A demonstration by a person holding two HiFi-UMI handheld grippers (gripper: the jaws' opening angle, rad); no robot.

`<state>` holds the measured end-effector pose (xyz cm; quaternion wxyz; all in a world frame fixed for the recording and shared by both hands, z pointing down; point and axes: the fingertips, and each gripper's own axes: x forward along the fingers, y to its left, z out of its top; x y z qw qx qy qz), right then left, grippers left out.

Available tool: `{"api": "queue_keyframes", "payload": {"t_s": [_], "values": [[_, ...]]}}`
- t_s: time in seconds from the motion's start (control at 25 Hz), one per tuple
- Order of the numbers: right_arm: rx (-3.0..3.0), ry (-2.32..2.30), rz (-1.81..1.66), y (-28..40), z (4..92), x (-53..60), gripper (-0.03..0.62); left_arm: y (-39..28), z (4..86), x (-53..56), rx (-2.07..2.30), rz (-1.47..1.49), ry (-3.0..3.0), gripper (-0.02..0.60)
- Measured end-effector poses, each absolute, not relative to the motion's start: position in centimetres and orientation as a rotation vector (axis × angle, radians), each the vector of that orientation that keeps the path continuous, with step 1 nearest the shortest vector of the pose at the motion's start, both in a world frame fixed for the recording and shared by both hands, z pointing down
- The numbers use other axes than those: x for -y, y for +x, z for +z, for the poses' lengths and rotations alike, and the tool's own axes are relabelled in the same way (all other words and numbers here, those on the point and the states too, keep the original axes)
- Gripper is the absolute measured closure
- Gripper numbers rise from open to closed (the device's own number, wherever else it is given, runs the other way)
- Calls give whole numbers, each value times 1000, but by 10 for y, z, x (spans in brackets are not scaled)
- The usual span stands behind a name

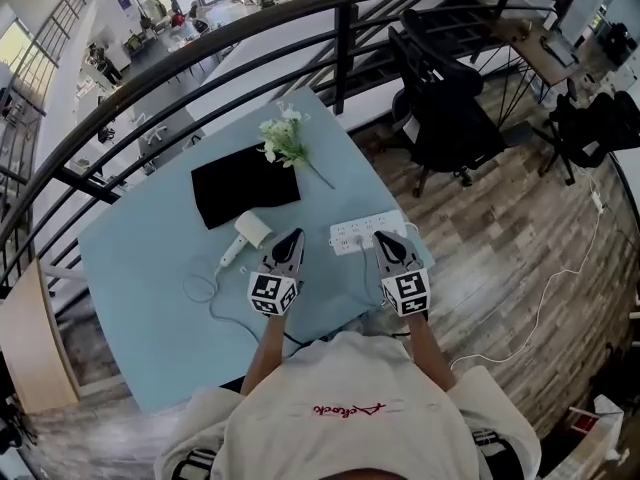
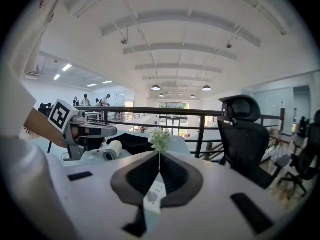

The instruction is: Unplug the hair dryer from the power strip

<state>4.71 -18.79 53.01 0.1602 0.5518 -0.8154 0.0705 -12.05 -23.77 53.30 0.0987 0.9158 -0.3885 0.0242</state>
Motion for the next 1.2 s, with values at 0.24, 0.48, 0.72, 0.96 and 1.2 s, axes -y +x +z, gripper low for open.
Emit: {"api": "queue_keyframes", "payload": {"t_s": [0.24, 0.48, 0.72, 0.96, 1.2], "values": [[2365, 1528, 235, 63, 542, 208, 576, -109, 544, 251, 1219, 123, 2668, 568], [2389, 1480, 266, 79, 552, 226, 576, -98, 564, 253, 1262, 172, 2585, 568], [2393, 1442, 317, 88, 567, 229, 576, -86, 585, 249, 1253, 220, 2531, 568], [2400, 1380, 374, 86, 589, 221, 576, -75, 605, 253, 1245, 252, 2508, 568], [2401, 1312, 425, 80, 611, 212, 576, -66, 622, 250, 1225, 279, 2488, 568]]}}
